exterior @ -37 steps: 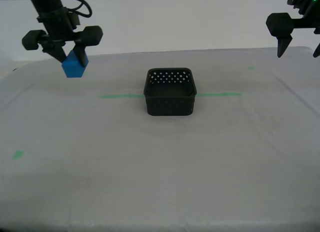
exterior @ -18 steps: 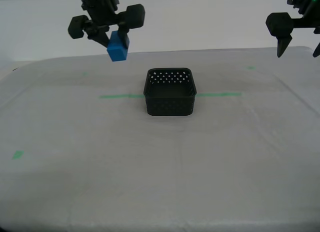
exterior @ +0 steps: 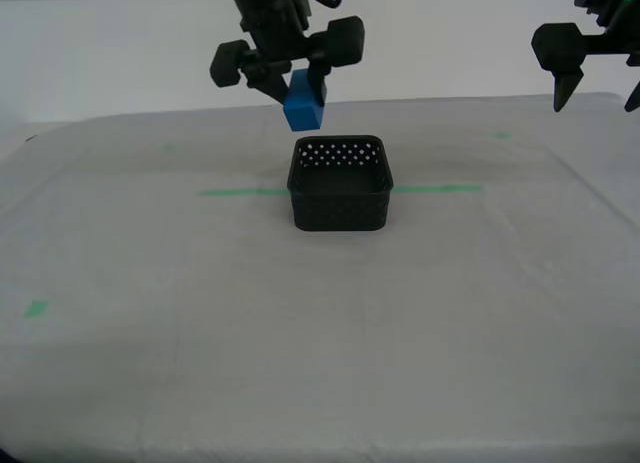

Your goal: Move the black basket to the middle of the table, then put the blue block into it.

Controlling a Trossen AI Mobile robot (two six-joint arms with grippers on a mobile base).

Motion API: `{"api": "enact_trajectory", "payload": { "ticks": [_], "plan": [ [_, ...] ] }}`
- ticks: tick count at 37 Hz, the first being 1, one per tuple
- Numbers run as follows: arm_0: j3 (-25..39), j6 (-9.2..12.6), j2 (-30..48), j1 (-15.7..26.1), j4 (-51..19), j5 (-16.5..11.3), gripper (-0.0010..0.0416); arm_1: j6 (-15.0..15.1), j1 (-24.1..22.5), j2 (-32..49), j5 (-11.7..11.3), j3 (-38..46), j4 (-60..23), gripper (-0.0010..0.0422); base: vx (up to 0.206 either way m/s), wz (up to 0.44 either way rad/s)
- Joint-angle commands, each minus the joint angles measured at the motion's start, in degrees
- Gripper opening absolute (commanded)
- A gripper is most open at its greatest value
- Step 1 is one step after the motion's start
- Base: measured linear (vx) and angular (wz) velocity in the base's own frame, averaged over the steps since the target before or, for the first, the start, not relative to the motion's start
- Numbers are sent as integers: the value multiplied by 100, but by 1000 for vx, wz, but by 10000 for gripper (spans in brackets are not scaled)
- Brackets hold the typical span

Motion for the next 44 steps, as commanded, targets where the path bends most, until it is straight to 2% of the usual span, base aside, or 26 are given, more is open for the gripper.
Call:
{"api": "enact_trajectory", "payload": {
  "ticks": [1, 6, 16, 20, 28, 35, 44],
  "plan": [
    [0, -7, -2, 4, 15, 13, 398, -177, -133, 151, 9, 153, -50, 0, 0, 0],
    [0, -7, -2, 4, 31, 13, 399, -382, -280, 378, 37, 341, -131, 0, 0, 0],
    [0, -7, -2, 4, 50, 13, 398, -1038, -520, 896, 267, 754, -551, 0, 0, 0],
    [0, -7, -2, 2, 50, 11, 398, -1303, -577, 1043, 282, 890, -671, 0, 0, 0],
    [0, -7, -2, 4, 105, 11, 398, -1445, -608, 1047, 262, 960, -769, 0, 0, 0],
    [0, -7, -2, 2, 136, 9, 399, -1478, -597, 1049, -81, 990, -981, 0, 0, 0],
    [0, -7, -2, 4, 140, 11, 398, -1478, -584, 1049, -306, 1014, -1287, 0, 0, 0]
  ]
}}
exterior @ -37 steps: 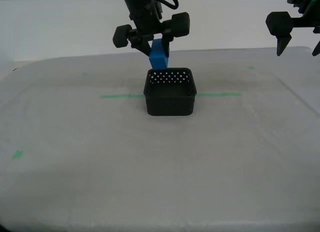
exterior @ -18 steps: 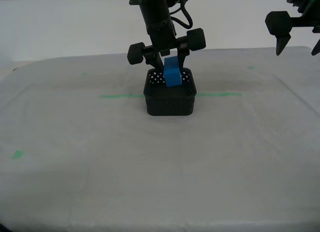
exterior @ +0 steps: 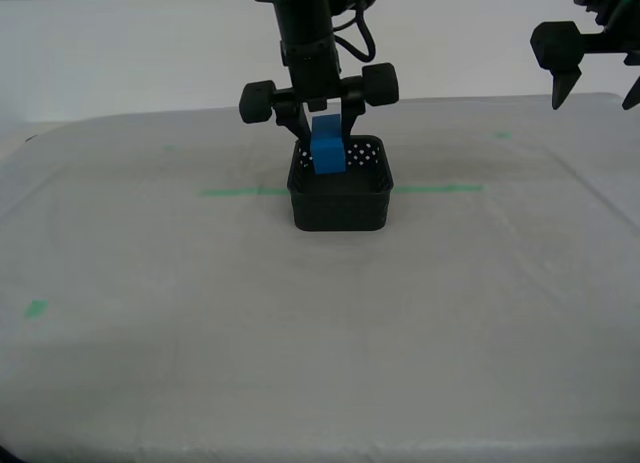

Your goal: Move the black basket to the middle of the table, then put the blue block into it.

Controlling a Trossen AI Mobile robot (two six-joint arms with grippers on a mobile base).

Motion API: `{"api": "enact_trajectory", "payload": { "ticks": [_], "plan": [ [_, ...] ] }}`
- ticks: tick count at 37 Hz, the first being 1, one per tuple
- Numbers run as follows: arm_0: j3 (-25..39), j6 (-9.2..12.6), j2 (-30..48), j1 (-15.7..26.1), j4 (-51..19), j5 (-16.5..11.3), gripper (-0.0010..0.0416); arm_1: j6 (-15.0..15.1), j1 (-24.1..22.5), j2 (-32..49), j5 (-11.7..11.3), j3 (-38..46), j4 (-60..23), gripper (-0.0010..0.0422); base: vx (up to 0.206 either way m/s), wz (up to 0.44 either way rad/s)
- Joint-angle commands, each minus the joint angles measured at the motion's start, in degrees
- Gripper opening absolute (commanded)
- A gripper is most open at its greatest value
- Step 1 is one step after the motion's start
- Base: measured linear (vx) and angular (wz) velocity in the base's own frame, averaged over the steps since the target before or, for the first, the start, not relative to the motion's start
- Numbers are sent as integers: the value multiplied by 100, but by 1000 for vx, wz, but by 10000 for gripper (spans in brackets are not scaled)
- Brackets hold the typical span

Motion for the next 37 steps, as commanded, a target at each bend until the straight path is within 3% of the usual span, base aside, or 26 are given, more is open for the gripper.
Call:
{"api": "enact_trajectory", "payload": {
  "ticks": [1, 11, 20, 27, 37],
  "plan": [
    [0, -7, -2, 2, 4, 11, 398, -28, 7, 0, -114, 9, -46, 0, 0, 0],
    [0, -7, -2, 0, 9, 11, 399, -20, 20, 0, -114, 9, -20, 0, 0, 0],
    [0, -7, -2, 0, 9, 11, 399, 216, 17, 0, -114, 9, 114, 14, 0, 0],
    [0, -7, -2, 2, 9, 11, 399, 243, 15, 0, -116, 9, 140, 82, 0, 0],
    [0, -7, -2, 2, 11, 9, 399, 332, 17, 0, -116, 9, 177, 220, 0, 0]
  ]
}}
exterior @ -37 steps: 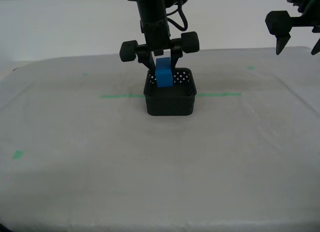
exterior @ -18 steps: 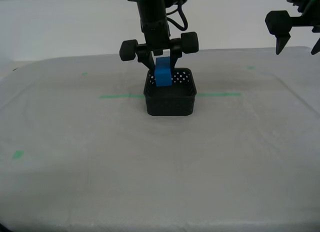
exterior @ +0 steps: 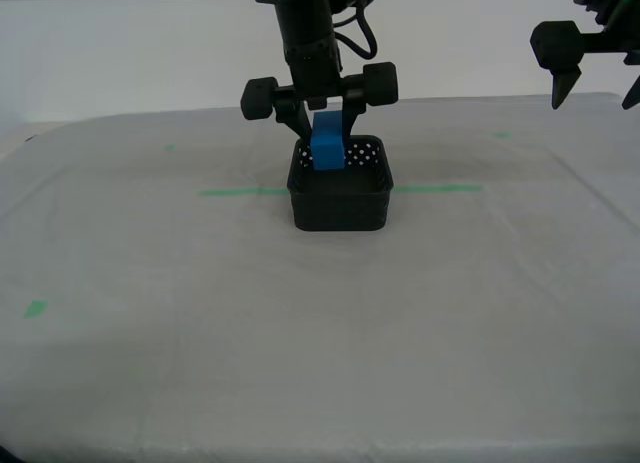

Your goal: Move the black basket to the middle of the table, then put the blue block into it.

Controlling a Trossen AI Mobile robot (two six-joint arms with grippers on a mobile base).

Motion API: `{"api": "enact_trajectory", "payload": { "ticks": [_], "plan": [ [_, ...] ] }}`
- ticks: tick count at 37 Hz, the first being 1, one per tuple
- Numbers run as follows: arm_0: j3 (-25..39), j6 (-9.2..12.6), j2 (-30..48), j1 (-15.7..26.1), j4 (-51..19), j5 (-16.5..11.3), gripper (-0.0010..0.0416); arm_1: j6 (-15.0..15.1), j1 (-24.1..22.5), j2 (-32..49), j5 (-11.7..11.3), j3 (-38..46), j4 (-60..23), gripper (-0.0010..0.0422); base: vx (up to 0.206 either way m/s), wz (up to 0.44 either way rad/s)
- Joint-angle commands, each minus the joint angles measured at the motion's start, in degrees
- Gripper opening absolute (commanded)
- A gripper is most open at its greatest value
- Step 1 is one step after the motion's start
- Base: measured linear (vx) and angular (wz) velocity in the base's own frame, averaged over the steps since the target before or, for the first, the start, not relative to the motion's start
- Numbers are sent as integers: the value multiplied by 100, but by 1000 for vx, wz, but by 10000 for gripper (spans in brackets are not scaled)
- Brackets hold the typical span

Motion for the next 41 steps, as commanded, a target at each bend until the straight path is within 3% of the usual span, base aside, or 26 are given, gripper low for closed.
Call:
{"api": "enact_trajectory", "payload": {
  "ticks": [1, 14, 17, 25, 33, 41],
  "plan": [
    [0, -7, -2, 0, 9, 13, 398, 42, 0, 0, -17, 7, 9, 235, 0, 0],
    [0, -7, -2, 2, 13, 13, 398, 319, 13, 0, -17, 2, 63, 409, 0, 0],
    [0, -7, -2, 2, 13, 13, 398, 350, 17, 0, 17, 2, 76, 389, 0, 0],
    [0, -7, -2, 2, 20, 11, 398, 387, 39, 0, 136, 2, 105, 399, 0, 0],
    [0, -7, -2, 0, 22, 13, 398, 640, 46, 0, 149, 2, 122, 400, 0, 0],
    [0, -7, -2, 0, 26, 13, 398, 855, 85, -2, 339, 0, 68, 401, 0, 0]
  ]
}}
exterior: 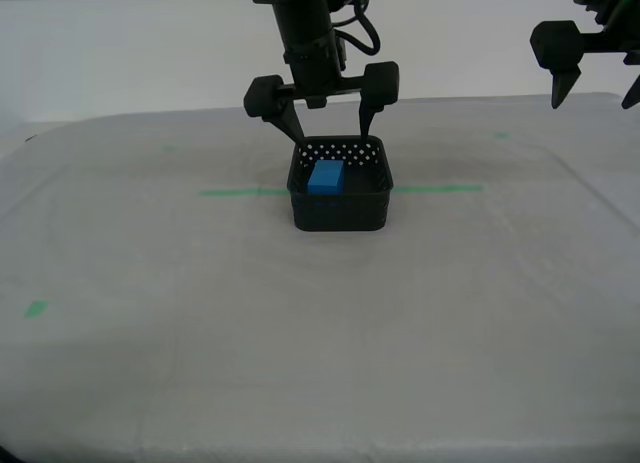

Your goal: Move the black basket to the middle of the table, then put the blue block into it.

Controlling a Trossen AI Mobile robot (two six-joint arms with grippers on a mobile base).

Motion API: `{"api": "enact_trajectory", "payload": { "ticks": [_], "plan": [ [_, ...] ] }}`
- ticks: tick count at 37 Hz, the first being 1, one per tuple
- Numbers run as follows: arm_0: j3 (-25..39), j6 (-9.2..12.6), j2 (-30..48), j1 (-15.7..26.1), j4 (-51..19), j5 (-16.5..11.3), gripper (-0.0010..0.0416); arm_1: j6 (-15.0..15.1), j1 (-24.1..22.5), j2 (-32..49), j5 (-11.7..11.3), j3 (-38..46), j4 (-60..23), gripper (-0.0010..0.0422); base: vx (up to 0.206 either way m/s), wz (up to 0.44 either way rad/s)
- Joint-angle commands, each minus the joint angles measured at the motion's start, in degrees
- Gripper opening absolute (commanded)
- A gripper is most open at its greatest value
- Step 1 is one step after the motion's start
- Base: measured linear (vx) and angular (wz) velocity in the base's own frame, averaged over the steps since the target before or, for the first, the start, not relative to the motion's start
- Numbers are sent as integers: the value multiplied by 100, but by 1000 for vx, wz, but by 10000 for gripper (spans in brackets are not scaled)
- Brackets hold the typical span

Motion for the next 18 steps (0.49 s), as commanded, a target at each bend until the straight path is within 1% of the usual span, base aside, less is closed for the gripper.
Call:
{"api": "enact_trajectory", "payload": {
  "ticks": [1, 3, 5, 7, 13, 18],
  "plan": [
    [0, -7, -2, -4, 2, 13, 398, 184, 35, -4, 92, 4, -35, 401, 0, 0],
    [0, -7, -2, -2, 4, 11, 399, 295, 72, -15, 223, 4, -68, 401, 0, 0],
    [0, -7, -2, -4, 9, 13, 398, 328, 122, -15, 398, 4, -120, 401, 0, 0],
    [0, -7, -2, -2, 11, 13, 399, 380, 168, -42, 474, 4, -197, 401, 0, 0],
    [0, -7, -2, -2, 22, 11, 398, 608, 273, -155, 452, 33, -431, 401, 0, 0],
    [0, -7, -2, -2, 20, 11, 399, 651, 407, -282, 352, 26, -573, 401, 0, 0]
  ]
}}
